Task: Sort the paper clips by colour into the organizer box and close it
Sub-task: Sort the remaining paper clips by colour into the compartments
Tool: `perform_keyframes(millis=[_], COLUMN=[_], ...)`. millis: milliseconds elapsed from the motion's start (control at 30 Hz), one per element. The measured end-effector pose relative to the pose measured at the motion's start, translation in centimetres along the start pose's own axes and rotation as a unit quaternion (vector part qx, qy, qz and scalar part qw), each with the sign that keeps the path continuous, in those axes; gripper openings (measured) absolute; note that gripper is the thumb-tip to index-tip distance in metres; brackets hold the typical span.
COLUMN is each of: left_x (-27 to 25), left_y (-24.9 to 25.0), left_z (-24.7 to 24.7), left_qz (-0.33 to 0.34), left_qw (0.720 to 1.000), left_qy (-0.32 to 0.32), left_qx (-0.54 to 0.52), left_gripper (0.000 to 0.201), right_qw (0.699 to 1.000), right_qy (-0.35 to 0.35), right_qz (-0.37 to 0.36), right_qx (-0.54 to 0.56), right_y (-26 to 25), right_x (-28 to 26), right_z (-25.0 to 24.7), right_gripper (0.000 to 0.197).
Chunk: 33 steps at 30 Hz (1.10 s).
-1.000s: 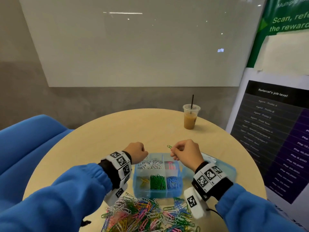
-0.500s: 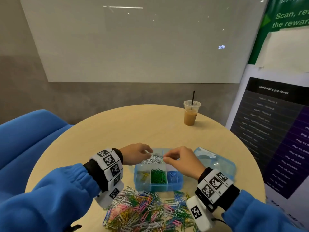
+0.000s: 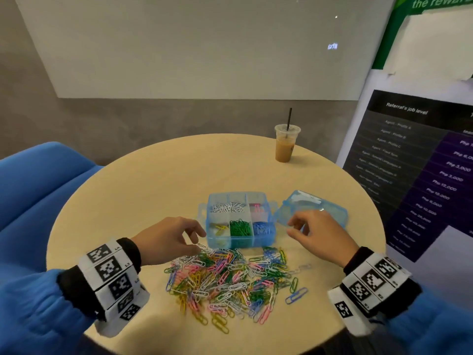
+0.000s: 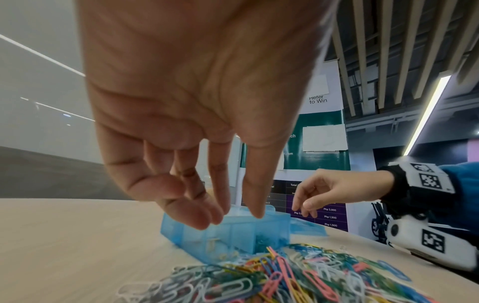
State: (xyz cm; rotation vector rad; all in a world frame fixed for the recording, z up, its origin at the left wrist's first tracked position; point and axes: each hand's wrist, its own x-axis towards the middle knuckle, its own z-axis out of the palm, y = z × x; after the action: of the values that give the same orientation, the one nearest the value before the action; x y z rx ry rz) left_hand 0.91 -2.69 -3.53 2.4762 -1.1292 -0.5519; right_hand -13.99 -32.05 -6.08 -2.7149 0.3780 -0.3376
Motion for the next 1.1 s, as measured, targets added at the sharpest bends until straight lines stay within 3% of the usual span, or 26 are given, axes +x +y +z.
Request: perform_keyframes(millis=[467, 667, 867, 1100], left_x=[-2.0, -2.5, -2.0, -1.0], left_y=[0.9, -0.1, -1.3, -1.6], left_z=[2.0, 1.8, 1.3, 1.5], left_qz=[0.012, 0.045, 0.106, 0.154], left_qw=[0.998, 0.994, 0.986, 0.963], left_qy=[-0.026, -0.061, -0.071, -0.096], left_qx=[0.047, 0.082, 0.108, 0.201], left_gripper=[0.031, 0.045, 0.039, 0.030], right_qw=[0.993, 0.992, 0.990, 0.990], right_qy=[-0.011, -0.009, 0.071, 0.107], right_qz=[0.029, 0.040, 0.047, 0.036], right_qx=[-0.116, -0.121, -0.109, -0.083], right_y=[-1.5, -1.7, -2.0, -2.7], right_x=[1.6, 2.3, 2.9, 3.0], right_z=[1.1, 1.8, 2.4, 2.9], right_gripper=[0.021, 0.019, 0.017, 0.017])
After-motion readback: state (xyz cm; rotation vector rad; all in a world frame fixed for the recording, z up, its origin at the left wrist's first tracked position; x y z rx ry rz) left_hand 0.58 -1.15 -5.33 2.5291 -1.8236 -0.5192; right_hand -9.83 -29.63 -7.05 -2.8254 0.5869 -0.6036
